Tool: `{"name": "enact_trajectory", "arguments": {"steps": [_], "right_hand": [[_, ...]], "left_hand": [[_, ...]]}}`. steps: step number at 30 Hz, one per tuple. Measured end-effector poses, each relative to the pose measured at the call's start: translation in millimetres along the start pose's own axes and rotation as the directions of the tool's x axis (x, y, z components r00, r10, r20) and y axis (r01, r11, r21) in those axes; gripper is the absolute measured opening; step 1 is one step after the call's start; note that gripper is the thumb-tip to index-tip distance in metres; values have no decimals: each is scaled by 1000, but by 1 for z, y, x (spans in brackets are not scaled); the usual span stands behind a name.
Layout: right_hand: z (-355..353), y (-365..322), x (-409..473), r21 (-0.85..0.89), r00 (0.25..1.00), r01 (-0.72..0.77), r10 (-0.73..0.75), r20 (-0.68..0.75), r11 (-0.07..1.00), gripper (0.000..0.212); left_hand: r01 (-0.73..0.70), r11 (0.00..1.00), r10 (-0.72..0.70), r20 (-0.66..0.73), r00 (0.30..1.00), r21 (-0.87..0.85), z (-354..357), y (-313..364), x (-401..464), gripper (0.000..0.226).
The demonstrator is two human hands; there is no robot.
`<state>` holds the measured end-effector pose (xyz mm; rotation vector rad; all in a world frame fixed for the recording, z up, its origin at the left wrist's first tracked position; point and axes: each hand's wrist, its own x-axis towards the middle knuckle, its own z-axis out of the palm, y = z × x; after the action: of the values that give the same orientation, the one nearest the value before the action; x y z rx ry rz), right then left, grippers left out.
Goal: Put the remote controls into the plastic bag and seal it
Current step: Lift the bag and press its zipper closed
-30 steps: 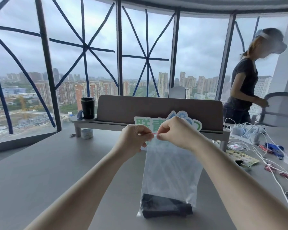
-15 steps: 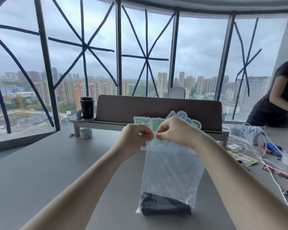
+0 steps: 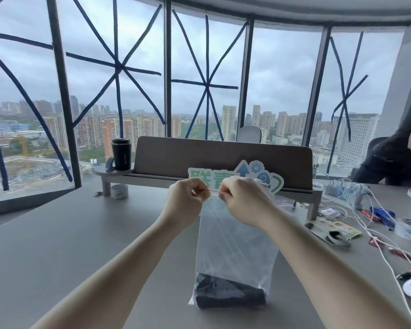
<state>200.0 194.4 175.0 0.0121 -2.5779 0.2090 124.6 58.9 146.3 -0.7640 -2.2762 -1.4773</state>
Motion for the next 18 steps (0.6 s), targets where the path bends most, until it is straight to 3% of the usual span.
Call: {"name": "enact_trajectory", "arguments": {"steps": [8, 18], "right_hand": [[1, 33, -15, -42, 997, -58, 57, -43, 997, 19], [5, 42, -23, -87, 998, -13, 8, -58, 996, 19]], "left_hand": [[46, 999, -46, -170, 984, -3, -29, -26, 9, 21], [46, 998, -57, -262, 963, -47, -54, -45, 11, 14]]}}
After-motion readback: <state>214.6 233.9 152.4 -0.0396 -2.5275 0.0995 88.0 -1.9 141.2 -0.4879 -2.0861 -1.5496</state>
